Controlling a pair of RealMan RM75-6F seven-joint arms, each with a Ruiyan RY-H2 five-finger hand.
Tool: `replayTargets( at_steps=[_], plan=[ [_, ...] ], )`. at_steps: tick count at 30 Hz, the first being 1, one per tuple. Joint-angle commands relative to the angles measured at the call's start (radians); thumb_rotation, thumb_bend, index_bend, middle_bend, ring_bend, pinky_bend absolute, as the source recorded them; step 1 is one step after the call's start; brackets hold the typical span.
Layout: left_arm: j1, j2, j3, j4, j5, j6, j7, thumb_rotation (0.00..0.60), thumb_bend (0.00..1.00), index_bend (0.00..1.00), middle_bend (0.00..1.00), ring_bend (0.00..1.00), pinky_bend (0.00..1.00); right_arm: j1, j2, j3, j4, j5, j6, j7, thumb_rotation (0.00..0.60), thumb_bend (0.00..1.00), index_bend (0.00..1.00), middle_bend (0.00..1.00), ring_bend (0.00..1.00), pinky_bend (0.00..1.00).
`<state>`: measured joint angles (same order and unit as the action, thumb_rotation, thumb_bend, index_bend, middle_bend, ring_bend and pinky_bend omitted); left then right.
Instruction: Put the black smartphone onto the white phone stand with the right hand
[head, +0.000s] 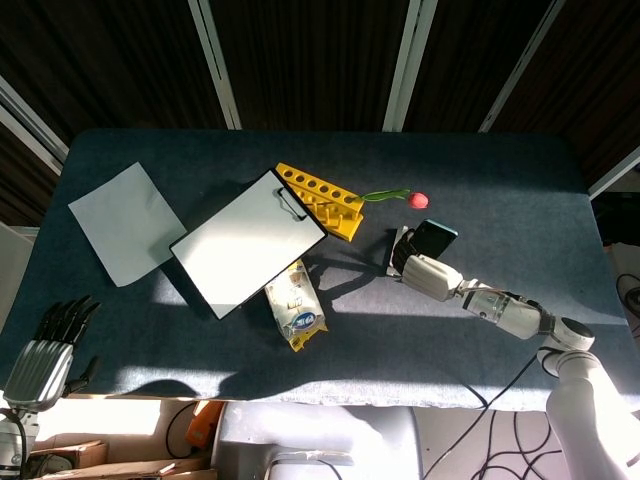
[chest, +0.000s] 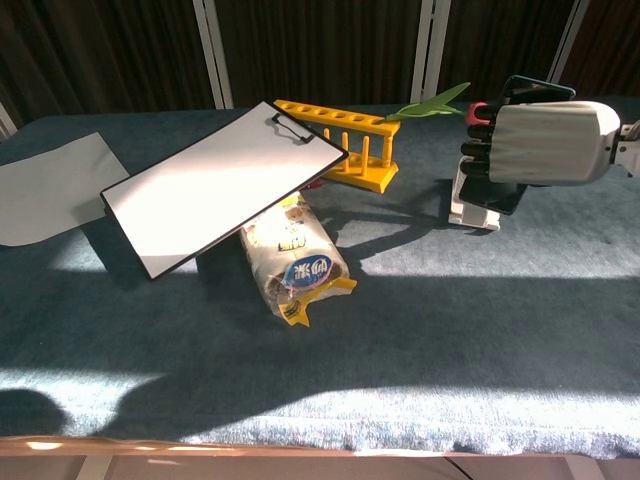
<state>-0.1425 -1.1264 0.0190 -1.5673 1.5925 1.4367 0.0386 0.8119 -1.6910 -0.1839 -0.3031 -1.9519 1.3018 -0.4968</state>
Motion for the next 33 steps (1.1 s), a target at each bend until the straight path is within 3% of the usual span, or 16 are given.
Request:
replayTargets(
  at_steps=[1,33],
  plan=[
    [0.000,0.000,0.000,0.000,-0.001,-0.001,0.000,0.600,0.37,0.00,0.00,0.00,0.03,0.000,-0.004,-0.005,0.006,0.002,-0.003,0.003,0.600,0.40,0.92,0.68,0.60,0.49],
    [-0.010,-0.001,-0.004,-0.006,-0.029,-0.030,0.020,0.600,0.37,0.00,0.00,0.00,0.03,-0.007,-0.058,-0.022,0.071,0.057,-0.015,0.062,0.600,0.40,0.87,0.68,0.59,0.49]
  ],
)
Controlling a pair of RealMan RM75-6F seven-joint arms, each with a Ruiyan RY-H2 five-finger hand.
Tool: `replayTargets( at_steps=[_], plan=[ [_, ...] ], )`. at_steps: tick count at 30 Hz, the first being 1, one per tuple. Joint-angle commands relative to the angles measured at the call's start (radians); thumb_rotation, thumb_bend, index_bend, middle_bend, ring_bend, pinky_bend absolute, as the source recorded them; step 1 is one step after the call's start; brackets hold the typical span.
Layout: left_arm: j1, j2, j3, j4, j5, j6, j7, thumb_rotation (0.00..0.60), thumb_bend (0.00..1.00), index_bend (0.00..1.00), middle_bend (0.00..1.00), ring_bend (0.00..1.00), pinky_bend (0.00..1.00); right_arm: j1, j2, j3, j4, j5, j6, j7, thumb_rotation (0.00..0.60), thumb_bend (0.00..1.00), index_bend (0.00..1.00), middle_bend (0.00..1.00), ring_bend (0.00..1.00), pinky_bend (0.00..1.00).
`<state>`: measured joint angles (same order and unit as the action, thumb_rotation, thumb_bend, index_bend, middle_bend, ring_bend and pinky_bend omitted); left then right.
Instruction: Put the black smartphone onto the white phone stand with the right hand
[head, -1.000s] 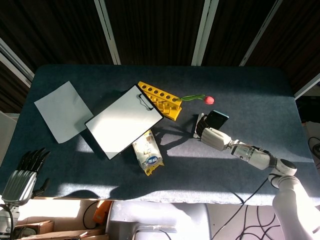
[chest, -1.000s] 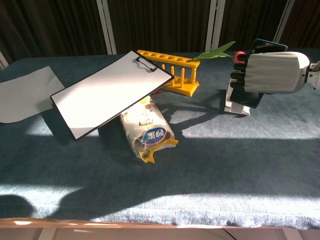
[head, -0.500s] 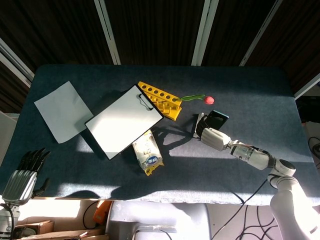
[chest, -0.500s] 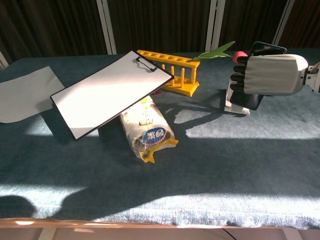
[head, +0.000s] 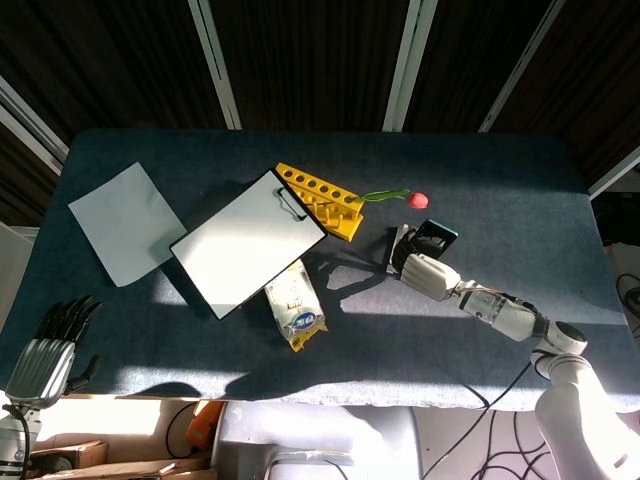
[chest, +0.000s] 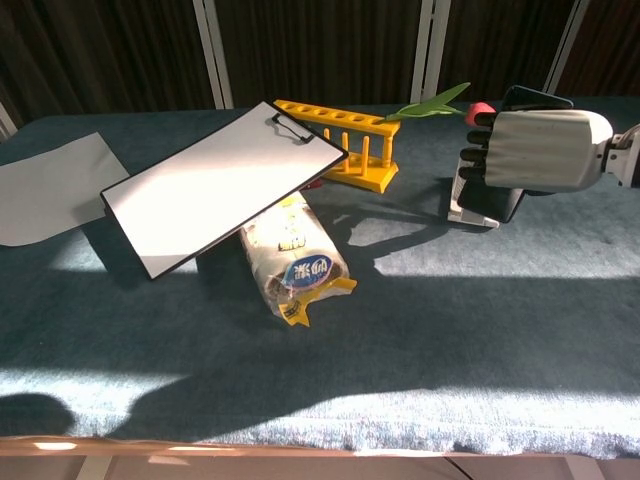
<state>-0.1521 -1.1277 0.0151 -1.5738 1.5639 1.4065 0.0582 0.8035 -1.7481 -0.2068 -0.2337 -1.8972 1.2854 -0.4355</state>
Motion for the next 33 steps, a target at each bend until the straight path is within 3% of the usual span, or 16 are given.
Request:
replayTargets(
  at_steps=[1,17,24,29,33],
  plan=[
    [0.000,0.000,0.000,0.000,0.000,0.000,0.000,0.600,0.37,0.00,0.00,0.00,0.03,0.002,-0.001,0.001,0.002,0.005,0.002,0.002,0.600,0.40,0.87,0.68,0.59,0.49],
    [-0.001,0.001,0.001,-0.001,-0.001,-0.002,-0.001,0.600,0.37,0.00,0.00,0.00,0.03,0.005,-0.013,-0.005,0.004,0.021,-0.008,0.006,0.600,0.40,0.86,0.68,0.59,0.49],
    [0.000,0.001,0.001,-0.001,-0.001,0.000,-0.002,0.600,0.37,0.00,0.00,0.00,0.03,0.005,-0.021,-0.011,0.005,0.023,-0.018,0.000,0.600,0.40,0.79,0.66,0.59,0.49],
    [-0.001,0.001,0.001,-0.001,-0.001,-0.001,-0.003,0.600,0.37,0.00,0.00,0.00,0.03,0.004,-0.023,-0.003,0.005,0.036,-0.030,-0.015,0.600,0.40,0.63,0.61,0.56,0.49],
    [-0.001,0.002,0.001,-0.001,-0.002,-0.001,-0.004,0.600,0.37,0.00,0.00,0.00,0.03,0.002,-0.024,0.002,-0.002,0.046,-0.042,-0.027,0.600,0.40,0.36,0.53,0.52,0.48]
  ],
)
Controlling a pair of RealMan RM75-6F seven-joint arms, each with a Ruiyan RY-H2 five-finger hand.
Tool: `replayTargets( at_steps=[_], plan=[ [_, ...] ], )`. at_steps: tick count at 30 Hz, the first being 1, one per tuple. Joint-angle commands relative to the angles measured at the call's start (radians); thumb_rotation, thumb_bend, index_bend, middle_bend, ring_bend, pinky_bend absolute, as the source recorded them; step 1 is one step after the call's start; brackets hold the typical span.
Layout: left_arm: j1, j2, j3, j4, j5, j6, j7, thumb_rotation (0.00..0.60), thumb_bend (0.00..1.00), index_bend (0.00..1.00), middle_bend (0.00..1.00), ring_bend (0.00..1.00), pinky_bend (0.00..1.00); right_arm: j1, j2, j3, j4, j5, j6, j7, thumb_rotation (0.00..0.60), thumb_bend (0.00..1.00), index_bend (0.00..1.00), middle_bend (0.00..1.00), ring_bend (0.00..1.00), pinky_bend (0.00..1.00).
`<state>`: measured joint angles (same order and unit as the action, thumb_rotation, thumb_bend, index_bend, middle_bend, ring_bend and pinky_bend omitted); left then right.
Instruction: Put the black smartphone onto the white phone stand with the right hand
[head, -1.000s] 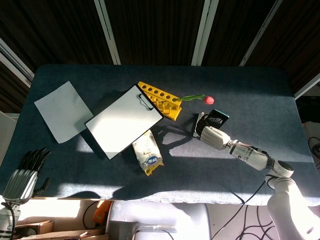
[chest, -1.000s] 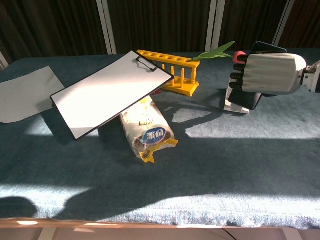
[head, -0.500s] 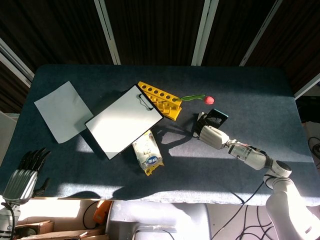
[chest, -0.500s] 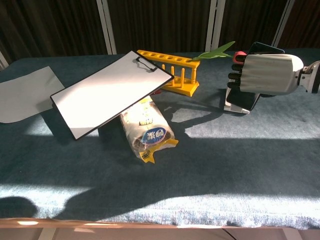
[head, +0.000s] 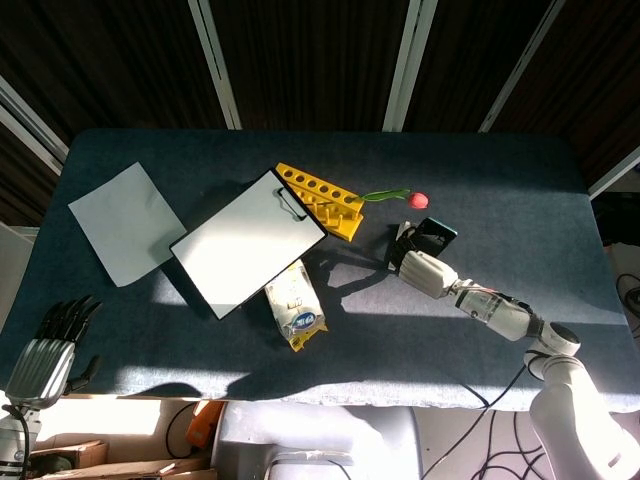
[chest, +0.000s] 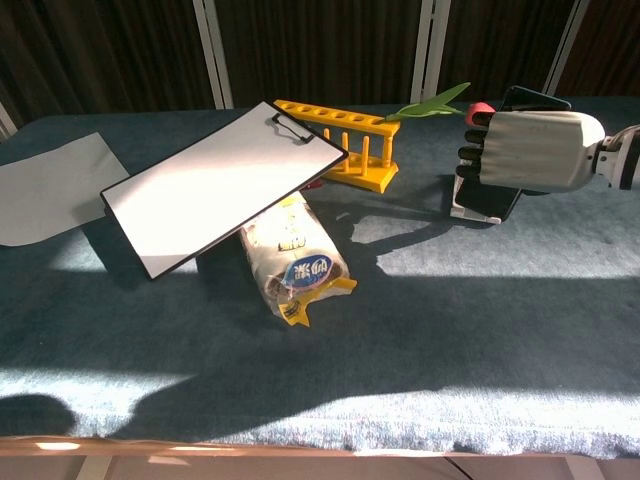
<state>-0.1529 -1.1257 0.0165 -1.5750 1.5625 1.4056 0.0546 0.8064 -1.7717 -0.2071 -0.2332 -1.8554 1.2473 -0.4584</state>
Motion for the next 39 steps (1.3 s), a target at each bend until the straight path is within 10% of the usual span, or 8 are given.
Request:
replayTargets(
  at_steps=[1,21,39],
  plan=[
    [0.000,0.000,0.000,0.000,0.000,0.001,0.000,0.600,0.37,0.00,0.00,0.00,0.03,-0.002,-0.001,0.004,-0.003,0.007,-0.007,-0.008,0.600,0.40,0.30,0.51,0.51,0.47],
    [-0.001,0.000,0.000,-0.001,-0.002,-0.002,0.001,0.600,0.37,0.00,0.00,0.00,0.03,0.008,-0.003,0.032,-0.036,0.045,-0.050,-0.039,0.600,0.40,0.02,0.38,0.39,0.39],
    [0.000,0.002,0.000,0.000,-0.004,-0.001,-0.002,0.600,0.37,0.00,0.00,0.00,0.03,0.015,-0.006,0.030,-0.053,0.046,-0.069,-0.052,0.600,0.40,0.00,0.31,0.32,0.33]
  ],
)
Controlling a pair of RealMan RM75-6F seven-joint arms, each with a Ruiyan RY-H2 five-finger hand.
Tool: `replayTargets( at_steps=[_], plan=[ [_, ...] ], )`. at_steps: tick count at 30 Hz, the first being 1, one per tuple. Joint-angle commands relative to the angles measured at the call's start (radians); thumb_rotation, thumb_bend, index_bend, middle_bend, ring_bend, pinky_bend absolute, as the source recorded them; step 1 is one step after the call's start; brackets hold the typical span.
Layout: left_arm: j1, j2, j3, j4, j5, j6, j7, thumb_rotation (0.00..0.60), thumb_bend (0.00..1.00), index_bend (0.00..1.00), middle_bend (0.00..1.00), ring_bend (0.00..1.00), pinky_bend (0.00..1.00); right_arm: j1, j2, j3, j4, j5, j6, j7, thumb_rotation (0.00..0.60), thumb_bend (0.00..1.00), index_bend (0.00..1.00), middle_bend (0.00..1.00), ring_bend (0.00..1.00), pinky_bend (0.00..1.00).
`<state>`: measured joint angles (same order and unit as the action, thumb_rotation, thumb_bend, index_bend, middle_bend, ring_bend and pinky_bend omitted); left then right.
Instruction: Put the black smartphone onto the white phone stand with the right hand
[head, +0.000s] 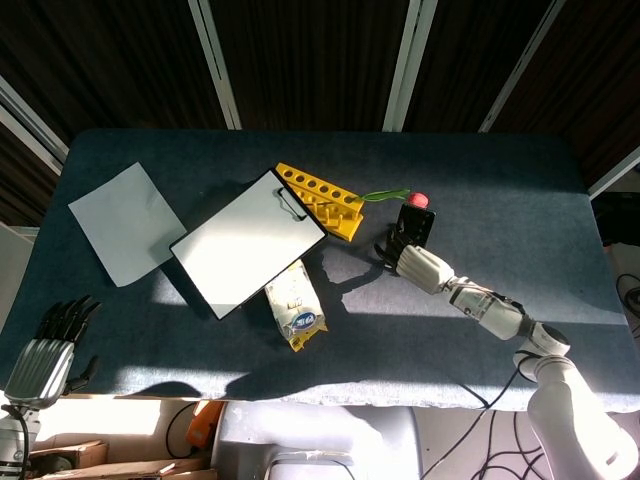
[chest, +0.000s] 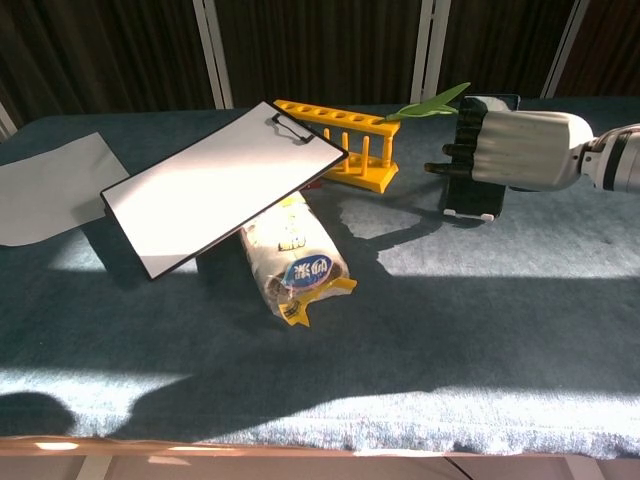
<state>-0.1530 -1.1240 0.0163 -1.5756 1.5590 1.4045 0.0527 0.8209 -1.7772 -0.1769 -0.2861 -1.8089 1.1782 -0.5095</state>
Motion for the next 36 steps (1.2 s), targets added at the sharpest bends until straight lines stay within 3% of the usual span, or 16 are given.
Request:
replayTargets(
  at_steps=[1,14,23,26,30,33,36],
  plan=[
    [0.000,0.000,0.000,0.000,0.000,0.000,0.000,0.600,0.37,0.00,0.00,0.00,0.03,0.000,0.000,0.001,0.000,0.001,0.001,-0.002,0.600,0.40,0.00,0.31,0.32,0.33],
    [0.001,0.001,0.001,-0.001,0.003,0.003,-0.001,0.600,0.37,0.00,0.01,0.00,0.03,-0.012,0.013,0.024,-0.027,0.026,0.027,0.048,0.600,0.40,0.00,0.27,0.28,0.31],
    [0.003,0.004,0.003,-0.001,0.012,0.011,-0.009,0.600,0.37,0.00,0.01,0.00,0.03,-0.066,0.079,0.079,-0.140,0.073,0.178,0.154,0.600,0.35,0.00,0.20,0.22,0.25],
    [0.007,0.007,0.001,-0.001,0.013,0.021,-0.017,0.600,0.37,0.00,0.01,0.00,0.03,-0.133,0.115,0.133,-0.278,0.129,0.281,0.204,0.600,0.34,0.00,0.13,0.15,0.20],
    [0.015,0.009,-0.003,0.003,0.013,0.039,-0.026,0.600,0.37,0.00,0.00,0.00,0.03,-0.279,0.214,0.194,-0.618,0.239,0.391,0.205,0.600,0.34,0.00,0.03,0.06,0.15],
    [0.021,0.010,-0.008,0.005,0.008,0.053,-0.036,0.600,0.37,0.00,0.00,0.00,0.03,-0.423,0.357,0.184,-0.966,0.358,0.407,0.200,0.600,0.34,0.00,0.00,0.00,0.07],
    [0.028,0.009,-0.017,0.008,-0.003,0.067,-0.040,0.600,0.37,0.00,0.00,0.00,0.03,-0.530,0.502,0.153,-1.231,0.436,0.421,0.247,0.600,0.34,0.00,0.00,0.00,0.00]
  ],
)
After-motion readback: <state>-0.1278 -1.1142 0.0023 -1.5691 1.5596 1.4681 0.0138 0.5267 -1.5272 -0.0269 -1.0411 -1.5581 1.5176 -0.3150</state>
